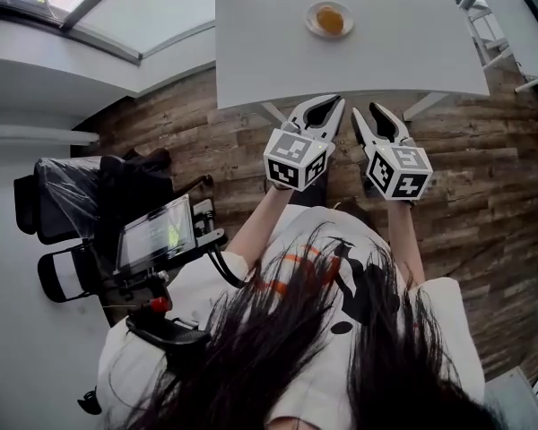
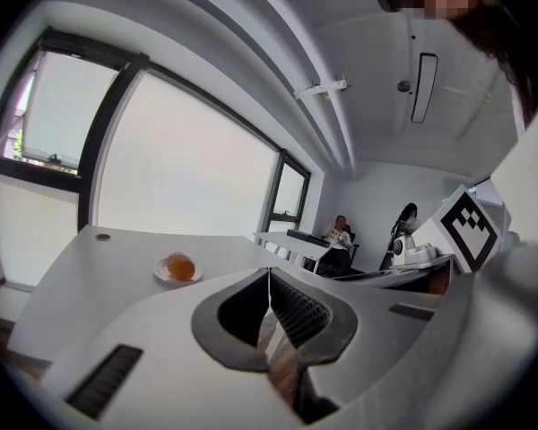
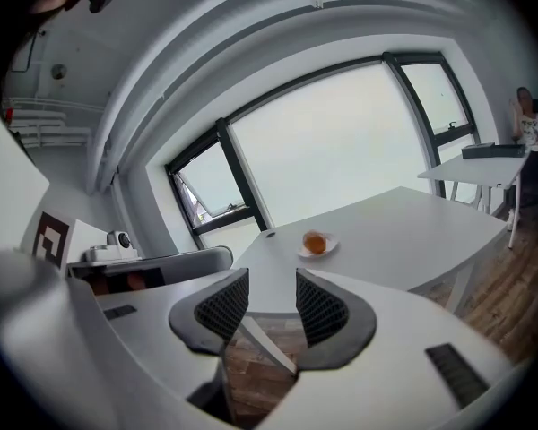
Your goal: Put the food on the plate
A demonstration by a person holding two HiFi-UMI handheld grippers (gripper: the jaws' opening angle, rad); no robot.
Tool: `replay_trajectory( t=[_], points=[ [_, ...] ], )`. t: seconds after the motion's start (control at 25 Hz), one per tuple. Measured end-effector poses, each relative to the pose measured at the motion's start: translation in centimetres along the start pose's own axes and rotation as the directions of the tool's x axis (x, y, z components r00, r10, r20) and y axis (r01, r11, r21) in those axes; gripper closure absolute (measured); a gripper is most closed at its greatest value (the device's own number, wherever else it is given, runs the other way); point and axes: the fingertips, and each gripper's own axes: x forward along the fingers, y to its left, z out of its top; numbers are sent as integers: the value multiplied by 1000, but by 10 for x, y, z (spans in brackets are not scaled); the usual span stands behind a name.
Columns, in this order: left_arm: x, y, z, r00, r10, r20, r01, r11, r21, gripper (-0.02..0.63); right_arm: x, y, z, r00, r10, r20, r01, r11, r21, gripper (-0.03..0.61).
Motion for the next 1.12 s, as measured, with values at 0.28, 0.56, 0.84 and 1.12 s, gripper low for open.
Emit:
replay_trajectory(
  t=[0.28,0.56,0.84,1.12],
  points=[
    [-19,-25,-16,1000,8,-3,-8,1000,-29,607,-30,12,-16,1000,15,-17,-15,1000,-7,407],
    [-68,-76,-34,1000,-3,-16,3,1000,13,607,-85,31,-39,1000,22,21,-23,999,24,407],
    [-95,-79,-44,999,-2,-33,2,1000,8,607,-98,44,-50,1000,4,28,-5,999,41,407],
    [-126,-76,-51,998,-31,-46,32,999,20,607,-105,65,-67,999,-37,35,34,997,71,407]
  ],
)
